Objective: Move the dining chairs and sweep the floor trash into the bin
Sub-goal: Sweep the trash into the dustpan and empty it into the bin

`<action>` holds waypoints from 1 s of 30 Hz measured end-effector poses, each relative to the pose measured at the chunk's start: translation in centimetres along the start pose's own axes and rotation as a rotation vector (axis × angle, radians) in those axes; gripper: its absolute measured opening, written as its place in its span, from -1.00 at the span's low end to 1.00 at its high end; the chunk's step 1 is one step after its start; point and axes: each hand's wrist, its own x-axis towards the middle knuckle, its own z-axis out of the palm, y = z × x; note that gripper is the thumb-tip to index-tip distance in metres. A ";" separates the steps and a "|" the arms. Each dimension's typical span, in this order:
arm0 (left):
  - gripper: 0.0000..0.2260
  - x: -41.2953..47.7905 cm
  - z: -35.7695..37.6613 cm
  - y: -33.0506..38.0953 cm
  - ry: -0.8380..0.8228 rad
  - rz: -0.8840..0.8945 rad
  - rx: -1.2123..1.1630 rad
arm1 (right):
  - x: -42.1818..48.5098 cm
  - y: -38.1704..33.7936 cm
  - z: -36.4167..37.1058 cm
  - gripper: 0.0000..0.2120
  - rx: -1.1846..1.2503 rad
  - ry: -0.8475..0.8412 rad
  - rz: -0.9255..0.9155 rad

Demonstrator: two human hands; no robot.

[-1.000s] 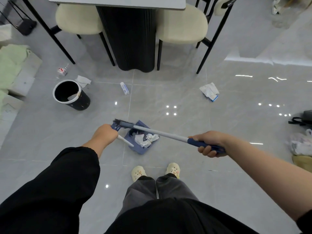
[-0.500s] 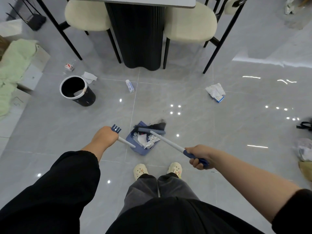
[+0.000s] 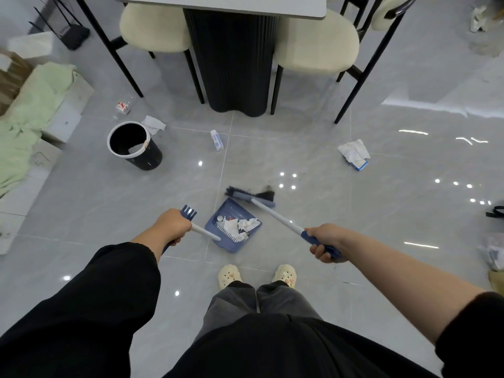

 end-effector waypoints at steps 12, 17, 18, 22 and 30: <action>-0.84 -1.0 -0.6 0.4 -0.233 -0.038 -0.170 | -2.8 0.0 2.9 -0.67 -0.209 0.087 -0.160; -0.85 -2.3 0.1 1.1 -0.130 -0.040 -0.221 | -1.3 -3.4 3.5 -0.65 -0.208 0.189 -0.211; -0.86 -2.7 0.1 1.4 -0.112 -0.044 -0.229 | -1.0 -4.1 3.5 -0.66 -0.204 0.198 -0.217; -0.85 -4.2 -1.5 2.2 -0.067 -0.030 -0.253 | -1.5 -6.6 3.7 -0.78 -0.176 0.202 -0.191; -0.83 -5.6 -10.4 1.0 0.069 0.051 -0.261 | -4.1 -10.5 7.8 -0.73 -0.246 0.195 -0.387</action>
